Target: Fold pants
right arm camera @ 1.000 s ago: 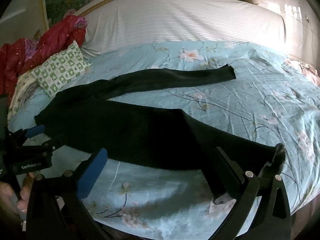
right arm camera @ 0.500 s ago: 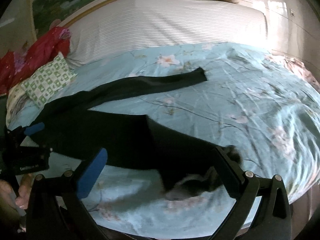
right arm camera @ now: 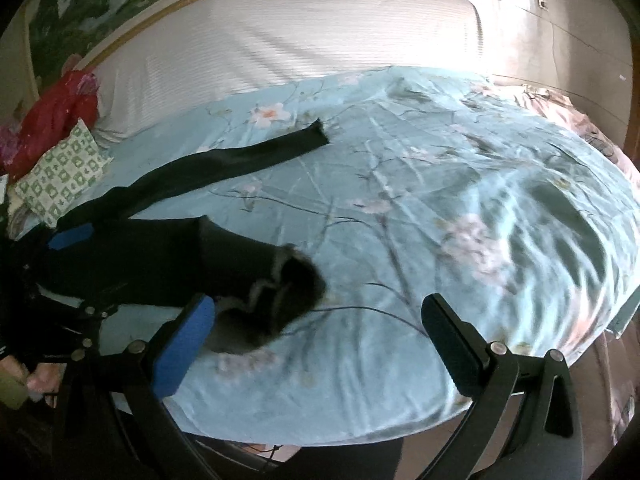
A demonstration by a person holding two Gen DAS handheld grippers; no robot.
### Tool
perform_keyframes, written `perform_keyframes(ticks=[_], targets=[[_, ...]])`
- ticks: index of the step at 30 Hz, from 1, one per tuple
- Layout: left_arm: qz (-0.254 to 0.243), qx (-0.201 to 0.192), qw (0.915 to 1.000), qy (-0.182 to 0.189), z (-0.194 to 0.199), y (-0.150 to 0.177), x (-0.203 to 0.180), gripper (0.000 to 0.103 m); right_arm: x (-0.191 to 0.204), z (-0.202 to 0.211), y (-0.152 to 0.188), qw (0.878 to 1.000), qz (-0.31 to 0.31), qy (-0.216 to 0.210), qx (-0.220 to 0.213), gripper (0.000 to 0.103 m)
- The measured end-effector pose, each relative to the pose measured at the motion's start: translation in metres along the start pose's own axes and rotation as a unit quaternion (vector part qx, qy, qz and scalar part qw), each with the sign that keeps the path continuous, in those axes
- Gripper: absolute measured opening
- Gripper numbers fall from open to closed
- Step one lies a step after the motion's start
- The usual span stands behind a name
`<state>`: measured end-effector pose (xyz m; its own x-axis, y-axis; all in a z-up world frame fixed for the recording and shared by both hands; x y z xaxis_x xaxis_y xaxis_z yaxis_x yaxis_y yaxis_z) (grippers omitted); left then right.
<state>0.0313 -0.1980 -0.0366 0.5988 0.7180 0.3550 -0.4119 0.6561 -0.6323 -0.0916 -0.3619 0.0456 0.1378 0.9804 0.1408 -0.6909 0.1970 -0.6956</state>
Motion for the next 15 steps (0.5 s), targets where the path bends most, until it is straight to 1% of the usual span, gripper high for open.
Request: perform_keyframes(ticks=[3, 6, 8, 10, 11, 13, 14, 15], targets=[[-0.044, -0.01, 0.999, 0.004, -0.005, -0.01, -0.019, 0.1, -0.007, -0.003, 0.002, 1.0, 0.014, 0.002, 0.003, 0.103], [-0.083, -0.016, 0.9964, 0.013, -0.011, -0.019, -0.033, 0.098, -0.009, -0.009, 0.002, 0.999, 0.041, -0.017, 0.007, 0.096], [-0.099, -0.019, 0.9947, 0.021, -0.015, -0.025, -0.038, 0.095, -0.01, -0.015, 0.001, 0.998, 0.056, -0.022, 0.016, 0.082], [-0.112, -0.019, 0.993, 0.03, -0.019, -0.032, -0.043, 0.092, -0.012, -0.022, -0.002, 0.997, 0.054, -0.04, 0.026, 0.073], [-0.118, -0.02, 0.9922, 0.035, -0.02, -0.034, -0.045, 0.09, -0.013, -0.026, -0.005, 0.997, 0.047, -0.056, 0.031, 0.071], [-0.13, -0.021, 0.9904, 0.042, -0.024, -0.04, -0.049, 0.085, -0.014, -0.032, -0.009, 0.996, 0.041, -0.077, 0.036, 0.063], [-0.133, -0.02, 0.9899, 0.045, -0.026, -0.041, -0.05, 0.079, -0.013, -0.035, -0.009, 0.995, 0.041, -0.082, 0.04, 0.056], [-0.136, -0.017, 0.9894, 0.047, -0.029, -0.043, -0.053, 0.067, -0.012, -0.039, -0.01, 0.995, 0.042, -0.083, 0.045, 0.052]])
Point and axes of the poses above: each gripper's, at about its wrist camera, not at the fingertips, and z roughly against the way its jaws point, x to its left, y to its underside, the point moved 5 cm from there along -z, roughly the way its jaws point, and after that the axes turned 4 degrees about x, right-handed, at the moved point
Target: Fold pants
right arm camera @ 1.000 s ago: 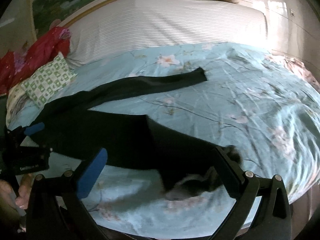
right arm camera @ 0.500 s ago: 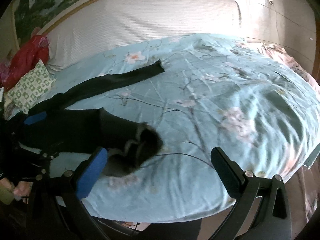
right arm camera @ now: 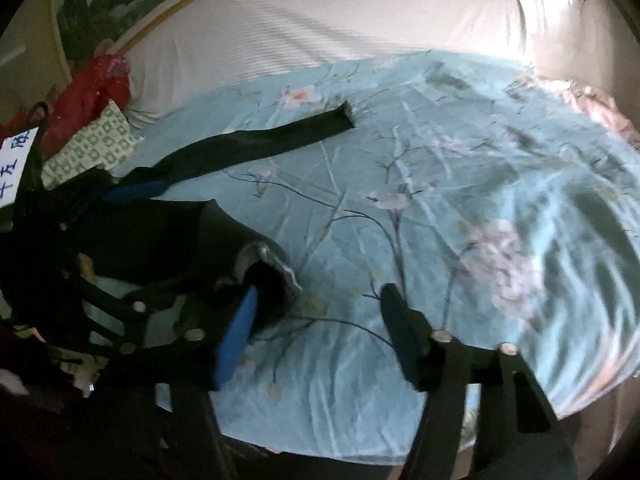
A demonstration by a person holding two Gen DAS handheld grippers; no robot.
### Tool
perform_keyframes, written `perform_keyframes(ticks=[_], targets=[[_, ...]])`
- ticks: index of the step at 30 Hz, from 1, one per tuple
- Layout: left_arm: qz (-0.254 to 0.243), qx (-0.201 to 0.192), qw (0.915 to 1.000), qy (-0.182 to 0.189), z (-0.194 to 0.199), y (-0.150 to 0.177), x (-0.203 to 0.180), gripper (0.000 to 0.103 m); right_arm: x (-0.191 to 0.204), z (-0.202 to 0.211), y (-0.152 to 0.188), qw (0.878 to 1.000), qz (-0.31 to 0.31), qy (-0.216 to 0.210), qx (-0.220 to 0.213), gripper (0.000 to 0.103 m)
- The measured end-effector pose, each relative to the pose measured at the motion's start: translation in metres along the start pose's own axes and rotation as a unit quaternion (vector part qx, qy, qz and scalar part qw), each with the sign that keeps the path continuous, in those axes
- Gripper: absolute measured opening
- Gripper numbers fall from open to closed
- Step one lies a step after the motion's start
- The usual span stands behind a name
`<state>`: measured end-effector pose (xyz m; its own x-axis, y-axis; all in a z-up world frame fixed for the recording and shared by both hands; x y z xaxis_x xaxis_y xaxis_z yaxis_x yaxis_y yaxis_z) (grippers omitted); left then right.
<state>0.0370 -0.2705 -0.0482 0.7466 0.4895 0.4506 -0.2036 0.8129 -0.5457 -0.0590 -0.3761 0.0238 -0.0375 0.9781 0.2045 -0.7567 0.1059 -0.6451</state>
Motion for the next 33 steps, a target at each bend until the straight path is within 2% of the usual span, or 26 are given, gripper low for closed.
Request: perform_keyframes(ticks=[1, 2, 3, 4, 10, 16, 19, 22, 24, 26, 30, 33], targets=[[-0.001, 0.005, 1.0, 0.008, -0.004, -0.002, -0.001, 0.059, 0.0, -0.004, -0.001, 1.0, 0.0, 0.0, 0.004, 0.042], [-0.001, 0.01, 0.9998, 0.016, -0.008, -0.003, -0.001, 0.039, -0.001, -0.006, -0.001, 1.0, -0.002, -0.002, 0.008, 0.028], [0.0, 0.015, 0.9996, 0.025, -0.012, -0.004, -0.001, 0.017, -0.001, -0.008, -0.001, 1.0, -0.006, -0.007, 0.01, 0.021], [0.004, 0.019, 0.9993, 0.031, -0.015, -0.006, 0.0, 0.011, -0.002, -0.009, -0.002, 1.0, -0.012, -0.013, 0.011, 0.008], [0.046, -0.003, 0.9975, 0.053, -0.012, -0.025, 0.017, 0.004, -0.013, 0.0, -0.011, 0.996, -0.068, -0.049, -0.014, 0.005], [0.083, -0.019, 0.995, 0.053, -0.02, -0.061, 0.045, 0.002, -0.034, 0.003, -0.031, 0.983, -0.15, -0.101, -0.037, 0.003], [0.087, -0.013, 0.9931, 0.077, -0.026, -0.072, 0.055, 0.005, -0.043, 0.001, -0.041, 0.976, -0.177, -0.115, -0.044, 0.003], [0.095, -0.003, 0.9882, 0.121, -0.027, -0.067, 0.065, 0.022, -0.051, -0.003, -0.051, 0.974, -0.189, -0.117, -0.045, 0.003], [0.084, -0.001, 0.988, 0.13, -0.026, -0.061, 0.066, 0.055, -0.055, -0.005, -0.055, 0.973, -0.195, -0.117, -0.044, 0.003], [0.06, 0.006, 0.9895, 0.131, -0.027, -0.056, 0.061, 0.067, -0.06, -0.004, -0.059, 0.971, -0.201, -0.117, -0.048, 0.0], [0.029, 0.021, 0.9874, 0.154, -0.035, -0.058, 0.043, 0.068, -0.07, 0.001, -0.062, 0.968, -0.21, -0.124, -0.055, 0.0], [0.015, 0.029, 0.986, 0.163, -0.035, -0.052, 0.04, 0.069, -0.071, -0.003, -0.059, 0.97, -0.21, -0.119, -0.037, 0.0]])
Point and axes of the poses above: each gripper's, at about its wrist camera, not at the fingertips, and z roughly against the way its jaws point, x to its left, y to its underside, the point moved 5 cm from there along -z, roughly the way its jaws point, and after that the axes turned 4 degrees about x, right-handed, at the moved point
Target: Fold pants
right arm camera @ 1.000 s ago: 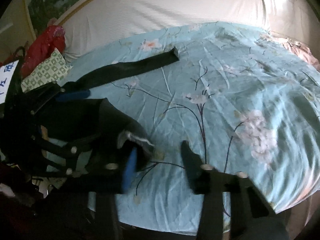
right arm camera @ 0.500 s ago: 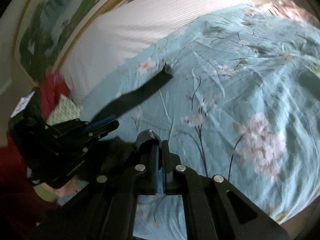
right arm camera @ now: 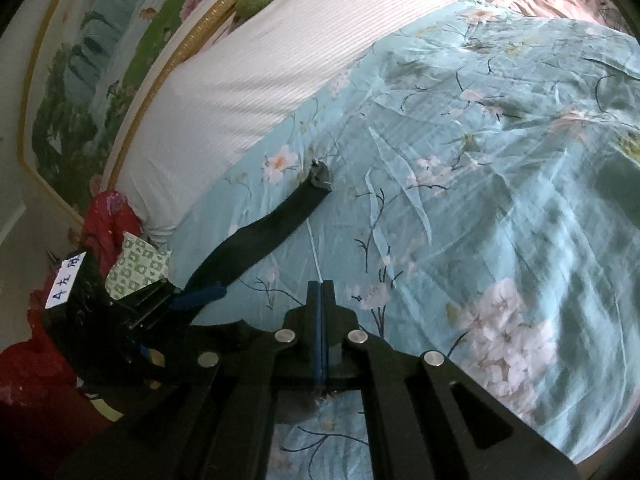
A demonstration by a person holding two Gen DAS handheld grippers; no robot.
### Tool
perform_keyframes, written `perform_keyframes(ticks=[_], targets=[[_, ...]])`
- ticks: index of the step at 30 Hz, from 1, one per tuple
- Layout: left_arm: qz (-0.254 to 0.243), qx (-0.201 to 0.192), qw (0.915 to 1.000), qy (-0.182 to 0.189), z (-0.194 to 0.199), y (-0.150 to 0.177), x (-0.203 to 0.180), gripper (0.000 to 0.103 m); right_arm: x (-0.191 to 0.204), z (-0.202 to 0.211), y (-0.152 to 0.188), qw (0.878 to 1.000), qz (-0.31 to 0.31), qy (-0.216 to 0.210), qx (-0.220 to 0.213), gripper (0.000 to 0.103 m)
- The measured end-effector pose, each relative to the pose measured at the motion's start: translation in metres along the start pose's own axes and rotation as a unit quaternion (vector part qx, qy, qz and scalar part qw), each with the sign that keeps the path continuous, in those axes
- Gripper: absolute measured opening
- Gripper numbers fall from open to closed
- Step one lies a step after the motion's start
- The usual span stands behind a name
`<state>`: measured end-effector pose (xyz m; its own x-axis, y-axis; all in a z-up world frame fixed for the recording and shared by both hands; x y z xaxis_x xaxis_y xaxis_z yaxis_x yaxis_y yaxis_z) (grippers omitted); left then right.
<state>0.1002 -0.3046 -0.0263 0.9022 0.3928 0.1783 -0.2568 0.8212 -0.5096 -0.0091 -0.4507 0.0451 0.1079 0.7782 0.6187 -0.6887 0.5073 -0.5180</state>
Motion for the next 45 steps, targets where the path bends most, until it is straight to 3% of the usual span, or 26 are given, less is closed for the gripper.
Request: perform_keyframes(ticks=[3, 6, 8, 9, 10, 13, 14, 15, 16, 17, 18, 19, 21, 26, 31, 34, 36, 37, 39, 40, 41, 45], targets=[[-0.007, 0.006, 0.9994, 0.035, 0.009, 0.012, 0.004, 0.07, -0.003, 0.003, 0.006, 0.999, 0.013, 0.035, 0.007, 0.002], [-0.031, 0.01, 0.9989, 0.032, 0.013, 0.021, 0.001, 0.073, -0.01, 0.007, 0.015, 0.999, 0.011, 0.045, 0.016, 0.012], [-0.048, 0.017, 0.9982, 0.031, 0.007, 0.02, -0.007, 0.073, -0.013, 0.007, 0.023, 0.999, 0.007, 0.043, 0.021, 0.03], [-0.055, 0.018, 0.998, 0.026, 0.003, 0.019, -0.011, 0.073, -0.013, 0.007, 0.026, 0.999, 0.01, 0.045, 0.022, 0.049], [-0.06, 0.019, 0.9978, 0.022, 0.0, 0.017, -0.014, 0.073, -0.011, 0.006, 0.028, 0.999, 0.014, 0.047, 0.019, 0.059], [-0.073, 0.017, 0.9969, 0.024, -0.012, 0.007, -0.023, 0.072, -0.008, -0.002, 0.034, 0.998, 0.022, 0.047, 0.029, 0.059], [-0.077, 0.017, 0.9965, 0.025, -0.014, 0.004, -0.026, 0.068, -0.007, -0.008, 0.034, 0.998, 0.025, 0.052, 0.037, 0.059], [-0.082, 0.016, 0.9961, 0.027, -0.017, 0.001, -0.029, 0.054, -0.006, -0.011, 0.035, 0.997, 0.03, 0.053, 0.041, 0.057], [-0.086, 0.019, 0.9957, 0.029, -0.022, -0.003, -0.031, 0.043, -0.004, -0.017, 0.035, 0.997, 0.036, 0.051, 0.047, 0.053], [-0.086, 0.023, 0.9957, 0.028, -0.026, -0.004, -0.032, 0.017, -0.003, -0.023, 0.036, 0.997, 0.039, 0.047, 0.055, 0.046], [-0.081, 0.027, 0.9961, 0.02, -0.031, -0.007, -0.03, 0.009, -0.003, -0.028, 0.037, 0.996, 0.038, 0.048, 0.063, 0.026], [-0.077, 0.024, 0.9967, 0.014, -0.032, -0.009, -0.028, 0.009, -0.004, -0.031, 0.036, 0.996, 0.036, 0.051, 0.066, 0.012], [-0.055, 0.016, 0.9983, 0.012, -0.031, -0.015, -0.019, 0.006, -0.002, -0.027, 0.031, 0.997, 0.035, 0.042, 0.055, 0.01], [-0.015, -0.006, 0.9996, 0.023, -0.023, -0.04, -0.005, 0.005, 0.008, -0.004, 0.01, 0.999, 0.042, 0.028, 0.019, 0.009], [0.007, 0.033, 0.9989, 0.032, -0.057, -0.036, -0.007, 0.006, -0.012, -0.018, 0.016, 0.998, -0.012, 0.037, 0.039, 0.01], [0.032, 0.038, 0.9984, 0.028, -0.063, -0.035, 0.003, 0.015, -0.026, -0.015, 0.018, 0.993, -0.027, 0.106, 0.039, 0.015], [0.052, 0.032, 0.9976, 0.032, -0.056, -0.036, 0.012, 0.028, -0.027, -0.004, 0.013, 0.991, -0.022, 0.125, 0.027, 0.015], [0.061, 0.024, 0.9975, 0.028, -0.05, -0.037, 0.019, 0.031, -0.025, 0.001, 0.01, 0.992, -0.018, 0.127, 0.02, 0.019], [0.073, 0.011, 0.9971, 0.02, -0.039, -0.035, 0.032, 0.048, -0.018, 0.011, 0.002, 0.991, -0.005, 0.131, 0.008, 0.036], [0.083, 0.006, 0.9964, 0.015, -0.031, -0.031, 0.041, 0.049, -0.013, 0.014, -0.003, 0.991, 0.002, 0.133, 0.0, 0.052], [0.088, 0.004, 0.996, 0.013, -0.027, -0.029, 0.046, 0.049, -0.01, 0.016, -0.007, 0.991, 0.009, 0.131, -0.006, 0.061], [0.125, 0.007, 0.9919, -0.019, -0.011, -0.003, 0.086, 0.052, 0.014, 0.003, -0.022, 0.993, 0.04, 0.107, -0.008, 0.061]])
Point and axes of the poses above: each gripper's, at about its wrist camera, not at the fingertips, and z roughly against the way its jaws point, x to its left, y to its underside, the point moved 5 cm from there along -z, roughly the way its jaws point, and after that the axes turned 4 degrees about x, right-handed, at the moved point
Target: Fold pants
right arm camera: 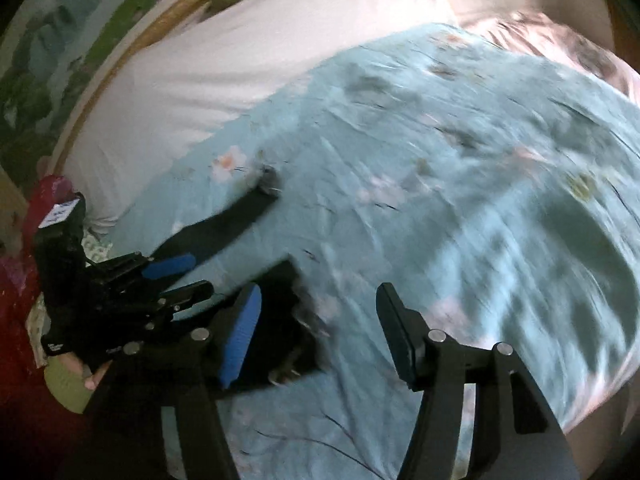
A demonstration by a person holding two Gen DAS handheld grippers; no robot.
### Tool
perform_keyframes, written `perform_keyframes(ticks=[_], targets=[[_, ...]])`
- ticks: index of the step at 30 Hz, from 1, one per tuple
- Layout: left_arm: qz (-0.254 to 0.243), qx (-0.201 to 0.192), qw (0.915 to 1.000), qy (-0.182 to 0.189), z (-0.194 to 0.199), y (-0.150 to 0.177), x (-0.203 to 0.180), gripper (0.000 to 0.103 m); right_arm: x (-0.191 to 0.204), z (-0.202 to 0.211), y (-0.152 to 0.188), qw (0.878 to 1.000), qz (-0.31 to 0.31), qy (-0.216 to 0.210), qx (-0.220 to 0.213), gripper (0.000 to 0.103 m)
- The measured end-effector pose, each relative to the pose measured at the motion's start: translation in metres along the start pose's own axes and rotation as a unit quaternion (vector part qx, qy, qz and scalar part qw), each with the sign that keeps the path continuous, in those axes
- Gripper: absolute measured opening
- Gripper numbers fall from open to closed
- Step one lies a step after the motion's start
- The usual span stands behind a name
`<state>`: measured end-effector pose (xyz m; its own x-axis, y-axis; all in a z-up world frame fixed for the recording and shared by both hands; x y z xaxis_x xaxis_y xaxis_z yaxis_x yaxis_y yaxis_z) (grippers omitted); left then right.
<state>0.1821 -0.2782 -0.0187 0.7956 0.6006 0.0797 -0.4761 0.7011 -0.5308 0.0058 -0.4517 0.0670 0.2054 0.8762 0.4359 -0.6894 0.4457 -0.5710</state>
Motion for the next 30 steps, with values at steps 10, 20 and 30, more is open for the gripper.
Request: perform_keyframes(ticks=[10, 20, 30], targets=[[0.135, 0.013, 0.9883, -0.071, 0.021, 0.042, 0.142, 0.061, 0.061, -0.059, -0.041, 0.997, 0.055, -0.033, 0.037, 0.061], [0.164, 0.073, 0.9765, -0.119, -0.018, 0.046, 0.208, 0.062, 0.063, -0.133, -0.104, 0.994, 0.07, -0.011, 0.083, 0.061], [0.171, 0.119, 0.975, -0.078, -0.062, 0.042, 0.229, 0.051, 0.064, -0.204, -0.134, 0.983, 0.099, -0.017, 0.152, 0.061]])
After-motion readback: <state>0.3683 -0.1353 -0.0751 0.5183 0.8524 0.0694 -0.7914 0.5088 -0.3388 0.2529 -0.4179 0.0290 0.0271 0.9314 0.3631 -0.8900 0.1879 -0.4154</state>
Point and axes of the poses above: each gripper's, at about its wrist camera, not at the fingertips, and z roughly against the way its jaws point, x to its left, y to its underside, the point moved 5 cm from there along -z, roughly the way its jaws point, and after that the axes turned 4 degrees about x, right-handed, at the moved point
